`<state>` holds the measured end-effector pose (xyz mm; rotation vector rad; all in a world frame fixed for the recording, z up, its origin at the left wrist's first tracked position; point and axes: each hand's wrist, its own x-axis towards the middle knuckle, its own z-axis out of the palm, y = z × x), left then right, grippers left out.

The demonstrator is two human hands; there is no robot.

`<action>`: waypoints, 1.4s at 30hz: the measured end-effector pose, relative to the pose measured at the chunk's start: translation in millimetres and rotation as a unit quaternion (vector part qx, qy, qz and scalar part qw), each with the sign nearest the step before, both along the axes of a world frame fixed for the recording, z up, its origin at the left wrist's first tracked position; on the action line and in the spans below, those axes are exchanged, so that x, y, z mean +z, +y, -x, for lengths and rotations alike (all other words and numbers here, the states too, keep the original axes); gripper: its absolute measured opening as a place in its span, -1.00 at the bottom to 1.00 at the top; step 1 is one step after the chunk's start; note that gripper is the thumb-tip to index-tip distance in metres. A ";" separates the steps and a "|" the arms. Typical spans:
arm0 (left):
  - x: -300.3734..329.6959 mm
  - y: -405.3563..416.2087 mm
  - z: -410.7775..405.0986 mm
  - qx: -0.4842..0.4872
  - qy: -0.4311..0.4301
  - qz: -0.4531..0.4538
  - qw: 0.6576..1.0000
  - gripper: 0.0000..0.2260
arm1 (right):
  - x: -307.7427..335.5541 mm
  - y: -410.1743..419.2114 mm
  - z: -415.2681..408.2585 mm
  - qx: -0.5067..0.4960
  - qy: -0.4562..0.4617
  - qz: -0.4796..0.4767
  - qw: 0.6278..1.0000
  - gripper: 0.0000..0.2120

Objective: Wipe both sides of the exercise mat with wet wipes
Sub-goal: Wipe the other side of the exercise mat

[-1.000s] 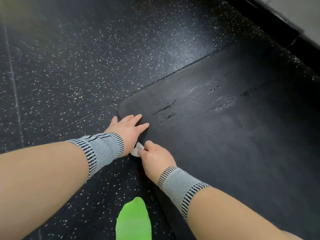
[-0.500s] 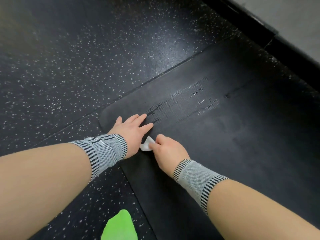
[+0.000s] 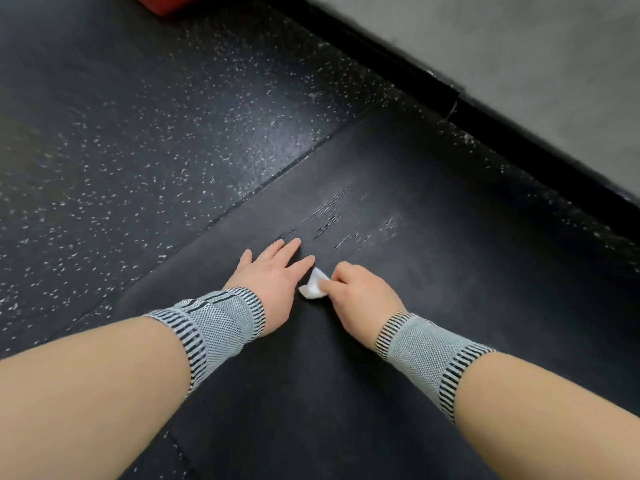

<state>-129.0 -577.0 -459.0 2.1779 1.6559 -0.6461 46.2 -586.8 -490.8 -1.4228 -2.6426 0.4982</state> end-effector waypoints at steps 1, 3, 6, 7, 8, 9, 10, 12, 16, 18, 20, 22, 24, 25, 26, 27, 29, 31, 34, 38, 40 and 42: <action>0.4 8.1 -5.7 0.008 -0.007 -0.002 1.000 -0.40 | -0.9 11.7 -10.4 0.001 -0.004 -0.004 1.000 -0.87; 1.1 23.2 -16.1 0.034 -0.022 -0.008 0.999 -0.42 | -3.1 43.2 -37.6 -0.057 -0.025 -0.008 0.998 -0.81; -1.9 40.6 -26.9 0.064 -0.033 -0.026 0.997 -0.36 | -0.8 89.6 -80.2 -0.214 -0.047 -0.029 0.975 -0.75; -3.6 45.9 -28.9 0.071 -0.034 -0.030 0.996 -0.31 | -0.9 96.9 -88.1 -0.257 -0.044 -0.039 0.965 -0.75; -4.9 51.7 -30.4 0.078 -0.034 -0.031 0.996 -0.27 | 0.3 98.9 -89.0 -0.271 -0.046 -0.044 0.960 -0.76; -5.7 57.5 -31.4 0.084 -0.036 -0.029 0.995 -0.22 | 0.5 97.3 -86.3 -0.259 -0.054 -0.045 0.963 -0.76; -5.7 63.4 -32.3 0.090 -0.039 -0.025 0.995 -0.18 | 0.7 93.1 -81.5 -0.233 -0.061 -0.038 0.970 -0.77; -4.6 75.0 -34.5 0.102 -0.051 -0.024 0.993 -0.18 | -0.3 81.0 -76.3 -0.152 -0.052 -0.028 0.987 -0.77; -0.9 100.6 -48.8 0.094 -0.050 -0.051 0.993 -0.15 | -2.3 110.4 -105.1 -0.164 -0.024 -0.047 0.985 -0.75; 2.1 115.4 -59.5 0.090 -0.041 -0.063 0.993 -0.10 | -5.3 138.8 -123.5 -0.258 -0.035 -0.059 0.964 -0.76; 4.5 131.4 -68.3 0.097 -0.033 -0.069 0.992 -0.07 | -6.1 153.1 -132.2 -0.357 -0.026 -0.059 0.932 -0.78; 4.6 143.9 -76.0 0.107 -0.030 -0.053 0.992 -0.05 | -5.8 149.2 -126.4 -0.355 -0.027 -0.066 0.932 -0.79; 0.7 148.7 -82.3 0.113 -0.029 -0.027 0.993 -0.04 | -5.3 133.5 -120.6 -0.264 -0.034 -0.065 0.962 -0.77; -1.6 149.2 -83.8 0.112 -0.026 -0.023 0.993 -0.05 | -5.2 129.2 -122.8 -0.224 -0.030 -0.059 0.972 -0.76; -3.8 149.4 -83.8 0.107 -0.022 -0.024 0.994 -0.06 | -4.4 132.4 -129.4 -0.206 -0.030 -0.059 0.976 -0.75; -5.0 149.4 -82.7 0.099 -0.018 -0.027 0.995 -0.07 | -3.6 142.6 -138.7 -0.214 -0.037 -0.066 0.974 -0.74; -5.3 150.0 -78.5 0.083 -0.010 -0.030 0.996 -0.12 | -3.2 169.7 -161.6 -0.296 -0.058 -0.083 0.950 -0.73; -3.8 151.6 -76.1 0.072 -0.005 -0.032 0.997 -0.17 | -2.7 191.4 -181.1 -0.394 -0.063 -0.081 0.913 -0.70; -5.6 151.6 -73.7 0.070 -0.006 -0.031 0.997 -0.21 | -6.0 190.3 -165.5 -0.397 -0.047 -0.076 0.914 -0.71; -8.9 150.5 -71.8 0.074 -0.018 -0.035 0.996 -0.22 | -7.6 149.7 -125.5 -0.148 0.012 -0.083 0.985 -0.80; -8.1 150.6 -72.0 0.073 -0.020 -0.035 0.997 -0.21 | -4.1 159.7 -126.7 -0.108 -0.006 -0.094 0.990 -0.75; -7.3 151.2 -71.6 0.069 -0.022 -0.034 0.997 -0.21 | -2.7 187.3 -138.4 -0.192 -0.035 -0.112 0.974 -0.65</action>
